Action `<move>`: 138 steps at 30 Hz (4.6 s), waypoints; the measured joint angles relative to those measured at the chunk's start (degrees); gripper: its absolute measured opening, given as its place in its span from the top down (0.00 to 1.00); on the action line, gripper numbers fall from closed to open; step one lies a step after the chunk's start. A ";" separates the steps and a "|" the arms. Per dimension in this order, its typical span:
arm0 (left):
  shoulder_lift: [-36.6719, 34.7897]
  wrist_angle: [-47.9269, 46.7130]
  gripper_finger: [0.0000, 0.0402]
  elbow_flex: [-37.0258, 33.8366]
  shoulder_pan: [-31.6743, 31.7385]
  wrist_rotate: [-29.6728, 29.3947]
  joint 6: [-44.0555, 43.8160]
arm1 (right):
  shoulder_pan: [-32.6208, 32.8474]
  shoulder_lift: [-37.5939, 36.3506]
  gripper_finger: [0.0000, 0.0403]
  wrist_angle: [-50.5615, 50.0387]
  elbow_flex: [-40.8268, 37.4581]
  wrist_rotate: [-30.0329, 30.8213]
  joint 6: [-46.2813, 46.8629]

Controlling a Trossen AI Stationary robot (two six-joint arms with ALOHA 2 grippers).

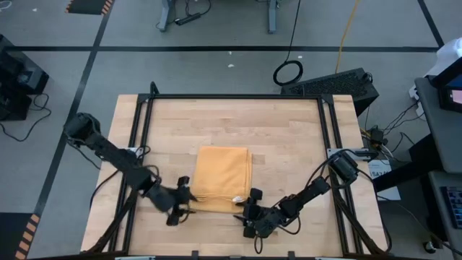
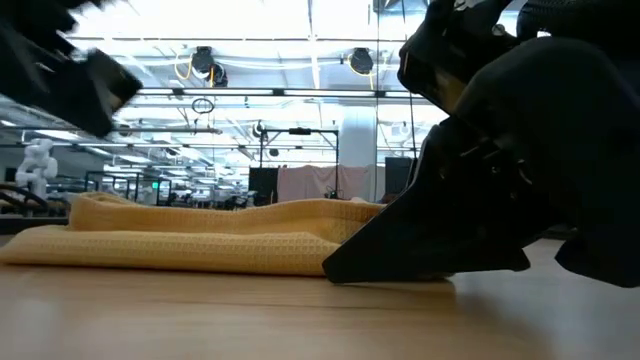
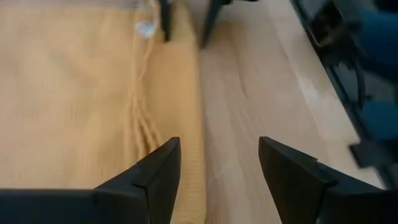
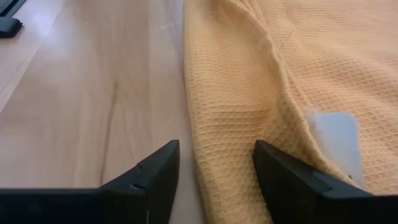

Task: Roll towel
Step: Roll the yellow towel

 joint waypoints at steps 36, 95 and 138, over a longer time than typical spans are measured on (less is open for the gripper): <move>17.29 9.58 0.94 1.50 -2.79 4.08 -7.04 | -1.56 -1.85 0.98 5.50 -0.13 -19.29 8.98; 12.59 5.10 0.64 1.64 2.85 9.48 -21.96 | -4.09 -0.48 0.98 5.67 0.04 -20.89 7.02; 16.51 11.27 0.96 1.66 -1.22 2.49 -16.09 | -14.30 -5.92 0.92 0.78 -0.23 -45.00 17.22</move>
